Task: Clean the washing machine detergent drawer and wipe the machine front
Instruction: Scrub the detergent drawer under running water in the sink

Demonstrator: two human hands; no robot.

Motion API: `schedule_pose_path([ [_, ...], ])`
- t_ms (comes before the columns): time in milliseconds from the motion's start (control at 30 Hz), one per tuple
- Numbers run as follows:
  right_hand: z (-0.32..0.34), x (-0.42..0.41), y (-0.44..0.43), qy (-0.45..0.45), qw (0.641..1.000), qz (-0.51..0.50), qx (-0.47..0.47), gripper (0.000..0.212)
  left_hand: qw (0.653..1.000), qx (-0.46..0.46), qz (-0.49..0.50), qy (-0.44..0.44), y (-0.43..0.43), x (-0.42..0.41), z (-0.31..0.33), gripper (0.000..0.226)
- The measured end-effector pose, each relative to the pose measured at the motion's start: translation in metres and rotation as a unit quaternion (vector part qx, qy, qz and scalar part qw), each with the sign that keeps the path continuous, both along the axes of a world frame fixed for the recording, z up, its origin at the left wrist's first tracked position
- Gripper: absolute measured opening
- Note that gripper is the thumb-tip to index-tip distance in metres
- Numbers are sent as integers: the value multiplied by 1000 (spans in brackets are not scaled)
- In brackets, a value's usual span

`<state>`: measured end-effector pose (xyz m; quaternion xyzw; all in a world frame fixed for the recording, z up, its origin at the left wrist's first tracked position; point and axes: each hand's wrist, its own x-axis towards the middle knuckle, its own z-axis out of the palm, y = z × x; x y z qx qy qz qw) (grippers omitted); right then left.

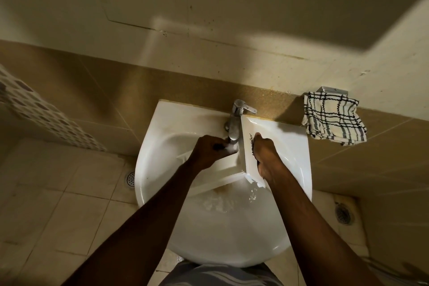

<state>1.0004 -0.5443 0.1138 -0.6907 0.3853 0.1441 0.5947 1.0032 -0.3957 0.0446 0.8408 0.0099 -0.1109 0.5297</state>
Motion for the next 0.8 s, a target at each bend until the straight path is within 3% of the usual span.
schedule_pose_path([
  [100, -4, 0, -1, 8, 1000, 3, -6, 33, 999, 22, -33, 3, 13, 2, -4, 31],
  [200, -5, -1, -1, 5, 1000, 5, -14, 36, 970, 177, -168, 14, 20, 13, 4, 24],
  [267, -6, 0, -2, 6, 1000, 10, -27, 40, 950, 229, -209, 26, 14, 18, 13, 19],
  [333, -7, 1, -2, 7, 999, 15, -31, 43, 962, 201, -182, 5, 3, 17, 20, 18],
  [400, -8, 1, -2, 6, 999, 15, -31, 44, 982, 141, -121, -15, -6, 11, 20, 31],
  [500, -8, 2, -3, 11, 999, 20, -27, 44, 996, 76, -50, -2, 4, -2, 10, 27],
  [667, -7, -1, 0, 22, 999, 28, -32, 47, 980, 152, -117, 62, 38, -4, -1, 30],
  [800, -7, -2, 0, 14, 999, 27, -30, 44, 992, 100, -77, -4, 10, 2, 9, 25],
])
